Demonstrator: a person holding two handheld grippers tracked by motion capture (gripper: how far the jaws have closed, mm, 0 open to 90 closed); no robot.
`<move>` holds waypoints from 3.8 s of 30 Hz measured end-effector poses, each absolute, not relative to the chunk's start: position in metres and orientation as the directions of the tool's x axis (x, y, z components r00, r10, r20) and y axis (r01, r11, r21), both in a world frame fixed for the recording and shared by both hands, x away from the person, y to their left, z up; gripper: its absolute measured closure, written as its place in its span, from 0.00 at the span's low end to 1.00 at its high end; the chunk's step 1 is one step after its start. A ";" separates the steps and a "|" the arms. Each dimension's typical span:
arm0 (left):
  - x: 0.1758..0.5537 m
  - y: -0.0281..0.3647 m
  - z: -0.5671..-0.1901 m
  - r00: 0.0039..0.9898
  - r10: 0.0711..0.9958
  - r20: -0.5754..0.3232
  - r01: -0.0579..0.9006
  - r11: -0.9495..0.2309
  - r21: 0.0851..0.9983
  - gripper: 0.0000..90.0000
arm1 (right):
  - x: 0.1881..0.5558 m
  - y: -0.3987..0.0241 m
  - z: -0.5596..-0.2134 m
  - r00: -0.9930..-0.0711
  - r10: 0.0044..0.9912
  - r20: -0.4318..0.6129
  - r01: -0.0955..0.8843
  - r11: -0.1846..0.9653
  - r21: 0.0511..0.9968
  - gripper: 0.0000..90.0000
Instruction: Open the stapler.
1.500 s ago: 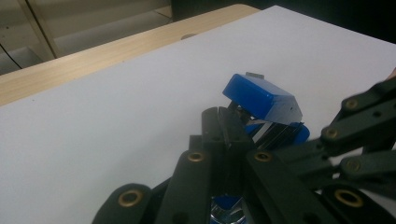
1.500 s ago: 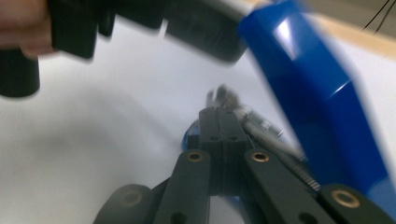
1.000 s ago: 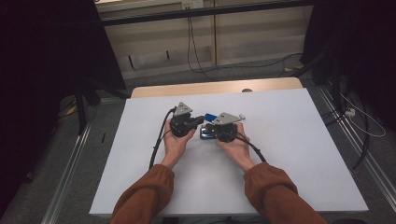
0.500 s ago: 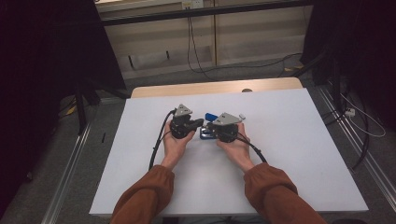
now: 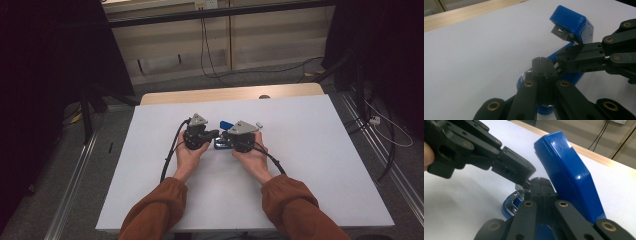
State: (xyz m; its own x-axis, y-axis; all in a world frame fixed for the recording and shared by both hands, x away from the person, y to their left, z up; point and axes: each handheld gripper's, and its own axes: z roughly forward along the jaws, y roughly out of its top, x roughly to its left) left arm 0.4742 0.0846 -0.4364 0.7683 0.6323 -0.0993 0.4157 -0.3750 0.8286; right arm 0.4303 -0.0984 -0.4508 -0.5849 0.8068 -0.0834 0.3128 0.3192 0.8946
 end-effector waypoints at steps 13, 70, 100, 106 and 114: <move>0.475 0.086 -0.441 0.773 0.627 -0.099 0.417 -0.385 0.823 1.00 | 0.431 -0.096 -0.452 -0.583 0.807 -0.093 0.313 0.328 0.891 1.00; 0.475 0.087 -0.449 0.788 0.610 -0.083 0.384 -0.382 0.841 1.00 | 0.428 -0.098 -0.442 -0.512 0.850 -0.123 0.267 0.294 0.918 1.00; 0.474 0.087 -0.450 0.791 0.607 -0.075 0.371 -0.378 0.848 1.00 | 0.424 -0.119 -0.431 -0.440 0.893 -0.098 0.256 0.229 0.939 1.00; 0.474 0.088 -0.451 0.789 0.609 -0.083 0.377 -0.373 0.848 1.00 | 0.424 -0.124 -0.430 -0.437 0.895 -0.090 0.260 0.222 0.940 1.00; 0.474 0.088 -0.451 0.787 0.611 -0.089 0.383 -0.370 0.846 1.00 | 0.424 -0.126 -0.429 -0.434 0.895 -0.103 0.256 0.232 0.938 1.00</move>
